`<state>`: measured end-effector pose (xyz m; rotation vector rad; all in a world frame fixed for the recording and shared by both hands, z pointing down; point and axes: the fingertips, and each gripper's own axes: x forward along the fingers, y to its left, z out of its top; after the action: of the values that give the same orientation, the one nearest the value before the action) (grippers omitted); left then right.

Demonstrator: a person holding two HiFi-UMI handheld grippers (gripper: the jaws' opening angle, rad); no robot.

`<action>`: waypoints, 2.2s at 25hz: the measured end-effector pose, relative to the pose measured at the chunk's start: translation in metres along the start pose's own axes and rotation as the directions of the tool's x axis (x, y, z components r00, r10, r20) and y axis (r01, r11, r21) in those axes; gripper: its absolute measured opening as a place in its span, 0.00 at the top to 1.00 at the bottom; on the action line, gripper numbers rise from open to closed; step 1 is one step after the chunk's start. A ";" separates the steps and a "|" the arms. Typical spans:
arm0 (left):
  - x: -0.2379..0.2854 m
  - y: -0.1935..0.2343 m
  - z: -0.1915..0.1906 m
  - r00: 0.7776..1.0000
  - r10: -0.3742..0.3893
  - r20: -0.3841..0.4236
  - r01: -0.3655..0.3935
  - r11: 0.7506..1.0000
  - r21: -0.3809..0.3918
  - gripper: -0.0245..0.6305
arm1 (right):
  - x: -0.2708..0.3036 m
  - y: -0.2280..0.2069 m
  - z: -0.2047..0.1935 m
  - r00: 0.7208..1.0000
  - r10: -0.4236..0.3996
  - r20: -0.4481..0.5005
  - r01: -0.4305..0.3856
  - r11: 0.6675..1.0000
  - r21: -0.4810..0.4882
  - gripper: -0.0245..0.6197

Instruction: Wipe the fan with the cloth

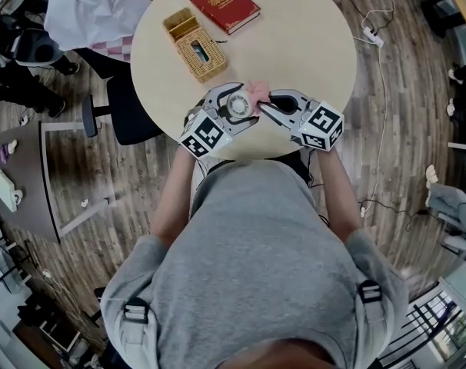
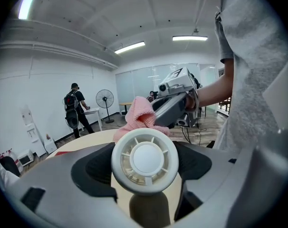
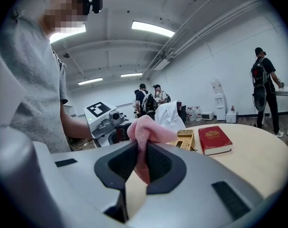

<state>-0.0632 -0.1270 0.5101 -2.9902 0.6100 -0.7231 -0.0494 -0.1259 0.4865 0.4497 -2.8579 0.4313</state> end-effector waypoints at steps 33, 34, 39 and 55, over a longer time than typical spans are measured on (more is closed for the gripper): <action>0.007 0.011 -0.033 0.984 0.012 -0.176 -0.008 1.000 0.021 0.38 | 0.050 0.034 0.001 0.978 0.024 -0.206 -0.075 0.967 -0.242 0.89; 0.007 0.012 -0.034 0.982 0.015 -0.190 -0.009 1.000 0.030 0.38 | 0.051 0.034 -0.001 0.973 -0.006 -0.229 -0.065 0.952 -0.298 0.89; 0.011 0.010 -0.037 0.966 0.023 -0.258 0.003 0.995 0.100 0.38 | 0.062 0.025 -0.004 0.944 -0.117 -0.308 -0.044 0.882 -0.470 0.89; 0.012 0.006 -0.044 0.961 0.007 -0.275 0.021 0.995 0.099 0.38 | 0.076 0.043 -0.021 0.898 -0.028 -0.439 -0.202 0.860 -0.468 0.89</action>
<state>-0.0745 -0.1334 0.5539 -2.8224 0.5507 -1.1467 -0.1306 -0.1003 0.5142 0.0979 -2.4182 -0.1985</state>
